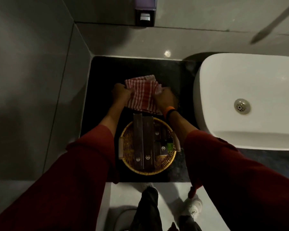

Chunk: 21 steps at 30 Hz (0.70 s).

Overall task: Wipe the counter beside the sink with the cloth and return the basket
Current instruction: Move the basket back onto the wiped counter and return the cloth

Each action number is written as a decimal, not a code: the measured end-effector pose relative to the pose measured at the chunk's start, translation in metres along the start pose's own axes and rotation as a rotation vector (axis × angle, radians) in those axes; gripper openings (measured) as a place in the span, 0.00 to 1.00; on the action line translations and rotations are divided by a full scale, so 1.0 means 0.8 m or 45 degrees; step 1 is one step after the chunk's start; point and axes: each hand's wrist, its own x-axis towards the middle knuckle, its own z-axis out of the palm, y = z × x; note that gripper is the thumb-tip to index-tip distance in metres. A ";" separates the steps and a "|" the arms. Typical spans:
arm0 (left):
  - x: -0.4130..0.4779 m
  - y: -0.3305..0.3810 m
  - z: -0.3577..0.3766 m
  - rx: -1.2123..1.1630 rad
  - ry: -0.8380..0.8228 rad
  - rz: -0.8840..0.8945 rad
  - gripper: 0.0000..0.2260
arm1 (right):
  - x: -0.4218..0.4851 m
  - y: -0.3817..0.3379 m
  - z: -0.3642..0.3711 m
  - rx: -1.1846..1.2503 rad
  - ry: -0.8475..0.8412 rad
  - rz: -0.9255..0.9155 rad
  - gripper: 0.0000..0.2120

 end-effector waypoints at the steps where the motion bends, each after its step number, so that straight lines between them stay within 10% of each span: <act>1: 0.004 0.005 0.001 -0.053 -0.048 -0.038 0.17 | 0.000 -0.004 -0.002 0.037 -0.061 0.015 0.24; 12: -0.120 0.130 -0.004 -0.527 -0.558 0.219 0.09 | -0.056 -0.006 -0.179 1.049 -0.235 0.135 0.19; 21: -0.264 0.215 0.244 -0.793 -1.156 0.073 0.18 | -0.067 0.189 -0.421 1.803 -0.357 0.043 0.23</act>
